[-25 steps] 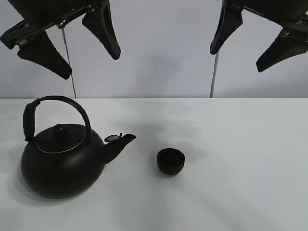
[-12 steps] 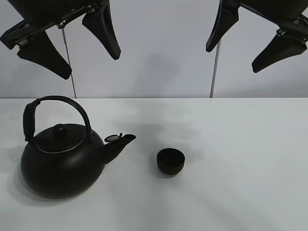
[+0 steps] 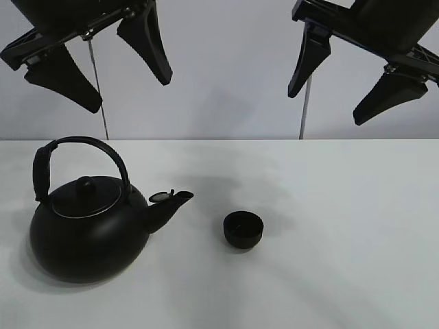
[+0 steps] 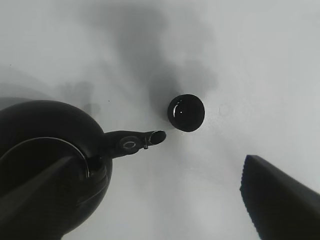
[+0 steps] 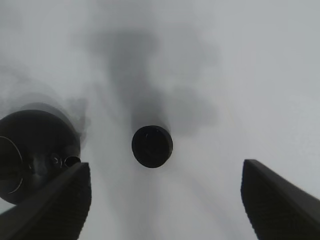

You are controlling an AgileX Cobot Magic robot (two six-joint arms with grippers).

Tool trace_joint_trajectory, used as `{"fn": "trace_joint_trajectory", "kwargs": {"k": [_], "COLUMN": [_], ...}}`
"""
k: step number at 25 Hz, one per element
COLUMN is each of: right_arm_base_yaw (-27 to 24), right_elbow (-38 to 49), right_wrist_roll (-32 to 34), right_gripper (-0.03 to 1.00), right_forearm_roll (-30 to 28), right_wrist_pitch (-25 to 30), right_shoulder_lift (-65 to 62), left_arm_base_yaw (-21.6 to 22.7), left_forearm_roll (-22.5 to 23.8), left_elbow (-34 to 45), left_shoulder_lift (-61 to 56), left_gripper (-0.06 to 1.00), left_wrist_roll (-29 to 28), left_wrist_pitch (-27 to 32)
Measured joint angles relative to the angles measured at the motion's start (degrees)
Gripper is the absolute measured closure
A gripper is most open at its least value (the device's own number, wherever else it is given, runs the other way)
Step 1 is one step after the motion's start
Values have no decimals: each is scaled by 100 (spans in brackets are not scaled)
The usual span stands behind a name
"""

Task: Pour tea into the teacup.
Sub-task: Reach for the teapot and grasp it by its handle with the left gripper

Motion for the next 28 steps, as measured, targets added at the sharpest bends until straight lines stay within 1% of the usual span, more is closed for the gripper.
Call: {"fn": "trace_joint_trajectory", "kwargs": {"k": [16, 18, 24, 26, 28], "right_arm_base_yaw": [0, 0, 0, 0, 0], "right_elbow": [0, 0, 0, 0, 0], "right_wrist_roll": [7, 7, 9, 9, 9], "right_gripper": [40, 40, 40, 40, 40], "right_forearm_roll": [115, 115, 172, 177, 179], "right_wrist_pitch": [-119, -119, -125, -166, -229], "right_shoulder_lift": [2, 2, 2, 2, 2], "left_arm_base_yaw": [0, 0, 0, 0, 0], "left_forearm_roll": [0, 11, 197, 371, 577], "left_elbow": [0, 0, 0, 27, 127], "left_shoulder_lift": [0, 0, 0, -35, -209], "left_gripper": [31, 31, 31, 31, 31], "left_wrist_roll": [0, 79, 409, 507, 540], "left_wrist_pitch": [-59, -72, -92, -245, -534]}}
